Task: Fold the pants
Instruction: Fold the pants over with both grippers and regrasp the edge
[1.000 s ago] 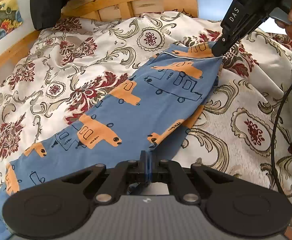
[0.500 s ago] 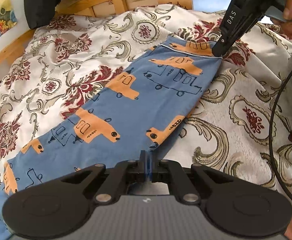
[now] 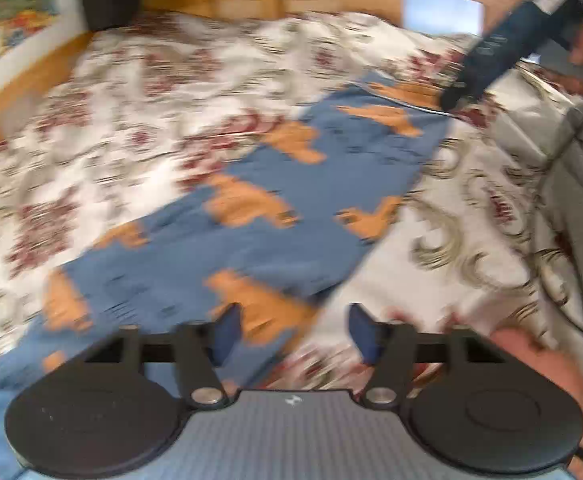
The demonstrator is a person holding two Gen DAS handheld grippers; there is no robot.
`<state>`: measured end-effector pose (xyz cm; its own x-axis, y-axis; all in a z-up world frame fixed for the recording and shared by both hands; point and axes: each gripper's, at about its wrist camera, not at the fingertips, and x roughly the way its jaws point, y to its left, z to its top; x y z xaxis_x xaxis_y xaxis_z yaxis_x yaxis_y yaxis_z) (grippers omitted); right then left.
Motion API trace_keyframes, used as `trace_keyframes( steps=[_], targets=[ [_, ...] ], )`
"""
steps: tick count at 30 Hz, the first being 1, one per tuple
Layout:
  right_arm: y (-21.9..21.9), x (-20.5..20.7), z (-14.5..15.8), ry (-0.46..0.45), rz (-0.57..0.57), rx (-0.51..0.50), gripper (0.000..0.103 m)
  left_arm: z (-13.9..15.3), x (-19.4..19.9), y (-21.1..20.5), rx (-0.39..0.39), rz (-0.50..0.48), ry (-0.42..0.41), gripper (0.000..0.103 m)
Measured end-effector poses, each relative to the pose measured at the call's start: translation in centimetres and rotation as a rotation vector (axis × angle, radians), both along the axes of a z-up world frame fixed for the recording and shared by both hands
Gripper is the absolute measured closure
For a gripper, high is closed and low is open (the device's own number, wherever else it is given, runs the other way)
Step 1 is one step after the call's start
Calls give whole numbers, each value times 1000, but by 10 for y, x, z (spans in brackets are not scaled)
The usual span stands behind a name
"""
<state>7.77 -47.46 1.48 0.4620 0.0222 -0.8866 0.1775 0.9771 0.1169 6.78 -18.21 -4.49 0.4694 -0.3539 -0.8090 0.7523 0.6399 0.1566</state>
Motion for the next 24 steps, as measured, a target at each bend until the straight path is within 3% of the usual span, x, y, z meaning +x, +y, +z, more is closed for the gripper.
trace_keyframes(
  steps=[4, 8, 12, 16, 20, 24],
  targets=[
    [37, 3, 9, -58, 82, -46, 1, 11, 5, 50, 79, 146, -60, 12],
    [94, 20, 8, -128, 241, -108, 1, 14, 15, 91, 128, 288, -130, 9],
    [159, 51, -1, -183, 429, -163, 1, 17, 33, 106, 51, 395, -166, 9],
    [204, 81, -8, -204, 570, -217, 1, 18, 60, 97, 6, 389, -231, 10],
    [221, 110, -14, -184, 668, -213, 1, 2, 91, 103, -60, 396, -167, 17],
    [225, 137, -11, -178, 748, -54, 1, -26, 105, 122, -43, 400, 14, 25]
  ],
)
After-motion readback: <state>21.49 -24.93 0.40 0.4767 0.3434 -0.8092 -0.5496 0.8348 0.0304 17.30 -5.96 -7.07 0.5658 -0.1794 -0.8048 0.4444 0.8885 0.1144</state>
